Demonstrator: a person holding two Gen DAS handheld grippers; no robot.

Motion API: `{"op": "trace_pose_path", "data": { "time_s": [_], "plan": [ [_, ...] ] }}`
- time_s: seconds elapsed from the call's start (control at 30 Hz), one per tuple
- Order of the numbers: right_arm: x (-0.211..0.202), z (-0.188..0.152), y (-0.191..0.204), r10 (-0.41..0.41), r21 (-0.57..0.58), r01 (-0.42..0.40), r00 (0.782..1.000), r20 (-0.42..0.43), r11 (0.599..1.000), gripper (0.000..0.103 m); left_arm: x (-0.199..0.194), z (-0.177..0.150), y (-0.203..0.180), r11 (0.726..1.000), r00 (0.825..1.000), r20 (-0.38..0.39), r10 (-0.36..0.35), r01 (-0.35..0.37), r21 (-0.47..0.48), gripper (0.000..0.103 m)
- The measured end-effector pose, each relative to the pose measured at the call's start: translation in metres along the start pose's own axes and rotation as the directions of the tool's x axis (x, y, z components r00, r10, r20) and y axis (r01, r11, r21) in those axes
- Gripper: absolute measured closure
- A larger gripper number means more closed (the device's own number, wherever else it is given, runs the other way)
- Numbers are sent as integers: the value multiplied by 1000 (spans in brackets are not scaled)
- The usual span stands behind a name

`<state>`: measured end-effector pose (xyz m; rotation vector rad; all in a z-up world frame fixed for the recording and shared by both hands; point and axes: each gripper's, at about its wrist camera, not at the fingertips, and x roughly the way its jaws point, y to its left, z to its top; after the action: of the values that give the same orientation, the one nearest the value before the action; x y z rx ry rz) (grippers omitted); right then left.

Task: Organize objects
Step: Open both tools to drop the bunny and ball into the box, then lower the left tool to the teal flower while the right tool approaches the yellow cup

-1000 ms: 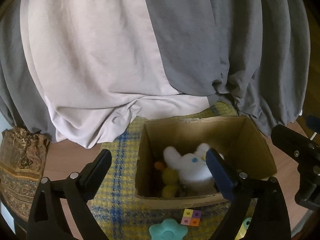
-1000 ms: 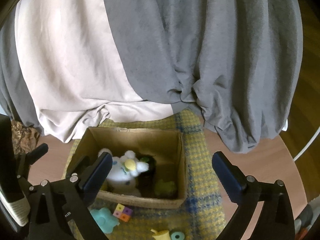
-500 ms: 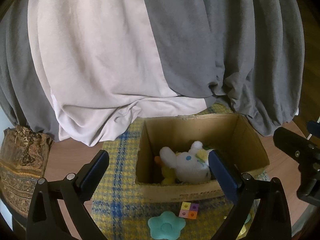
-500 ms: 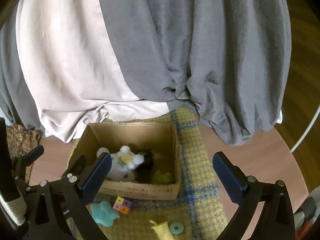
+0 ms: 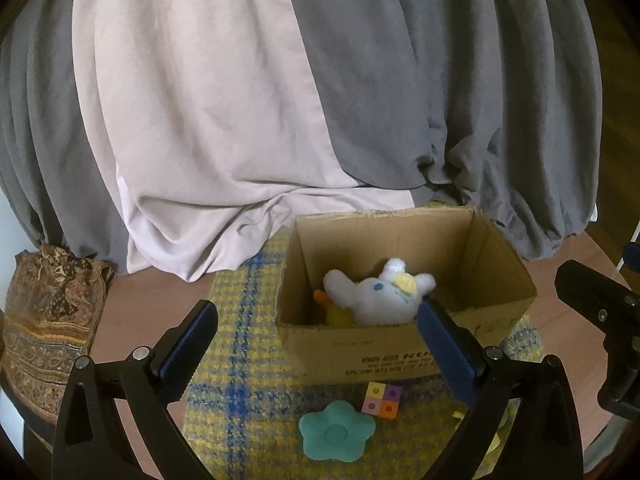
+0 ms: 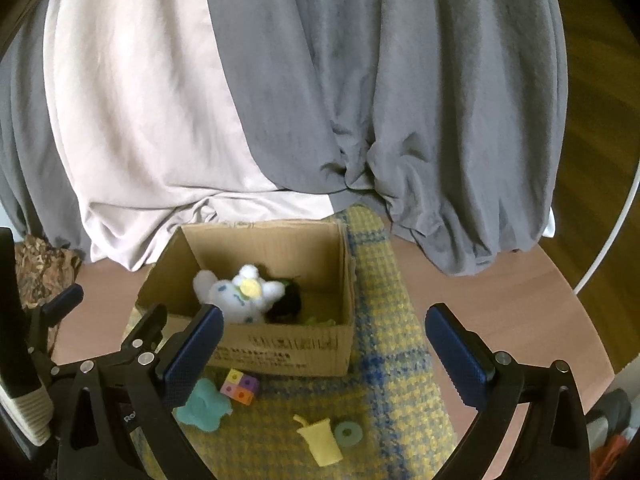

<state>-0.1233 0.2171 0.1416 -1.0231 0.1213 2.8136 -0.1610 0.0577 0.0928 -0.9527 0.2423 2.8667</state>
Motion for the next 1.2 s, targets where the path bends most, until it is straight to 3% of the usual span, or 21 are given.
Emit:
{"op": "trace_pose_path", "data": {
  "time_s": [0.7,1.2],
  "plan": [
    [-3,-49,6,7,-1,-7,1000,-18,1000,1,-19,-52,5,1000,999,28,25,-25,-5,1],
    [19,-86,7,13,15,-12,997,-77,1000,2,5,-95,8,1000,998,-53,19,-20,-14,1]
  ]
}}
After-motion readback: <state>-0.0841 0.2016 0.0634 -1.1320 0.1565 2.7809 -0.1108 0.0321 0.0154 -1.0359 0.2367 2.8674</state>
